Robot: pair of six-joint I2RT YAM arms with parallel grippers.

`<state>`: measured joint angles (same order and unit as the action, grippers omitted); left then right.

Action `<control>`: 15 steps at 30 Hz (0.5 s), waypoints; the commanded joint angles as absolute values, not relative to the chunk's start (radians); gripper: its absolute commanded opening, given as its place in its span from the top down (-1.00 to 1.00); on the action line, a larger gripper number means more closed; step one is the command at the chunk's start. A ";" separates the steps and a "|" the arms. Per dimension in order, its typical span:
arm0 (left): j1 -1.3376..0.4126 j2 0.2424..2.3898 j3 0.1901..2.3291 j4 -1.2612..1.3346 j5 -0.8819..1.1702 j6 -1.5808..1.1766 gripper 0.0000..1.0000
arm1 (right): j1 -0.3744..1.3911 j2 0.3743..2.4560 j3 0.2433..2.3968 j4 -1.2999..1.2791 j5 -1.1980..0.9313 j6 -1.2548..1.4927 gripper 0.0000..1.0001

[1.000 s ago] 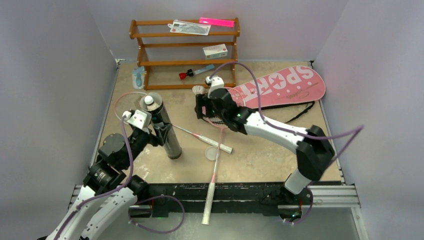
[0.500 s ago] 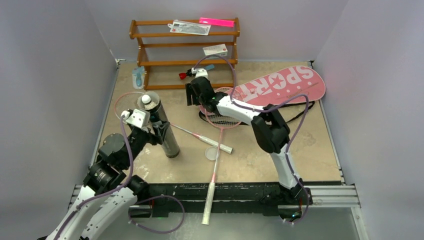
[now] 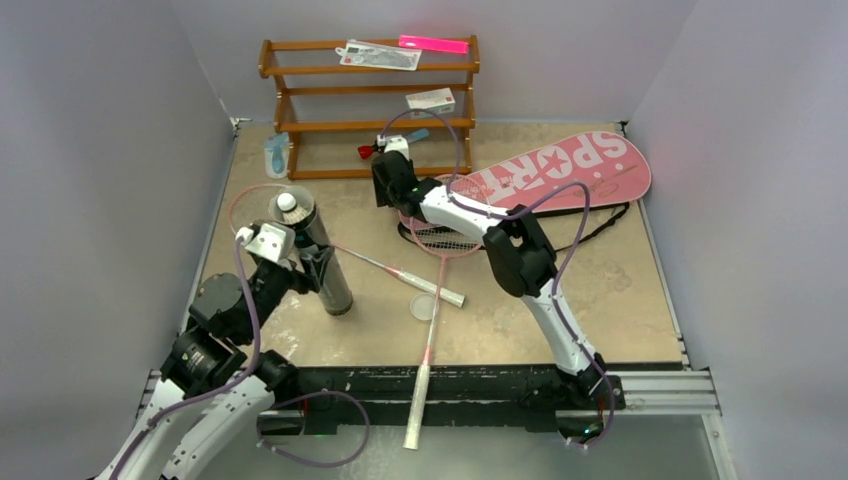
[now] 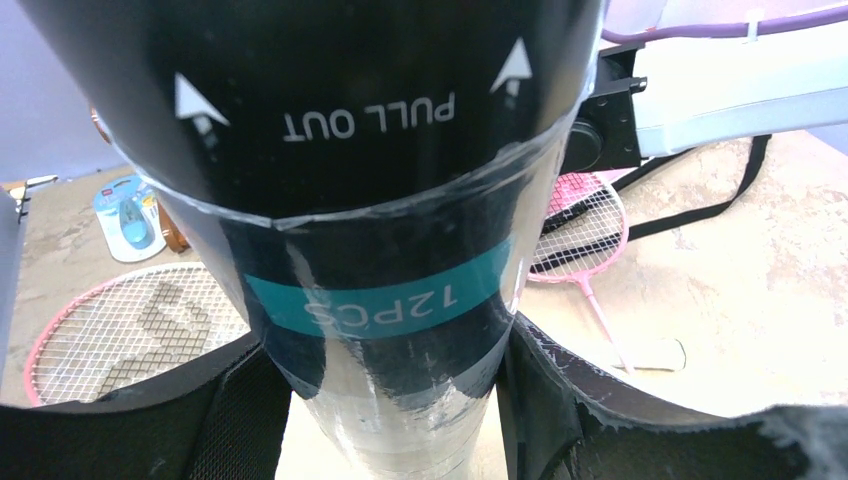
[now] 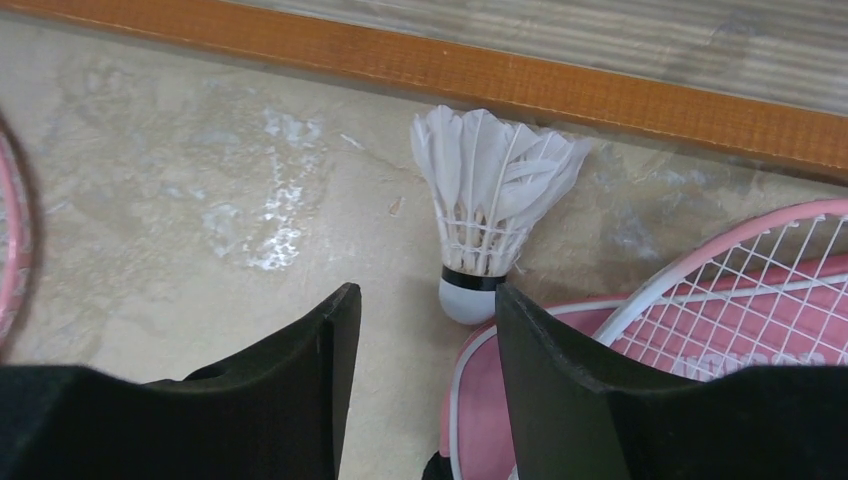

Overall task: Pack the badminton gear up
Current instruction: Pick up the shuttlecock at the center of the board.

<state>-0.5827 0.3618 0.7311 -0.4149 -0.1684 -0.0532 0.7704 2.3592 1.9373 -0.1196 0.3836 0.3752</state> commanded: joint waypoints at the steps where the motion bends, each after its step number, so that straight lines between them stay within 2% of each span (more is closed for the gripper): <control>1: -0.581 0.330 0.793 -0.376 -0.191 -0.020 0.50 | 0.764 2.387 1.997 -0.157 0.453 0.366 -0.08; 6: -0.581 0.323 0.806 -0.393 -0.198 -0.005 0.50 | 0.764 2.431 2.026 -0.170 0.486 0.359 -0.05; 9: -0.580 0.312 0.805 -0.399 -0.203 0.009 0.50 | 0.764 2.460 2.060 -0.195 0.493 0.364 0.05; 15: -0.580 0.309 0.835 -0.432 -0.184 0.010 0.50 | 0.762 2.449 2.061 -0.154 0.460 0.348 0.40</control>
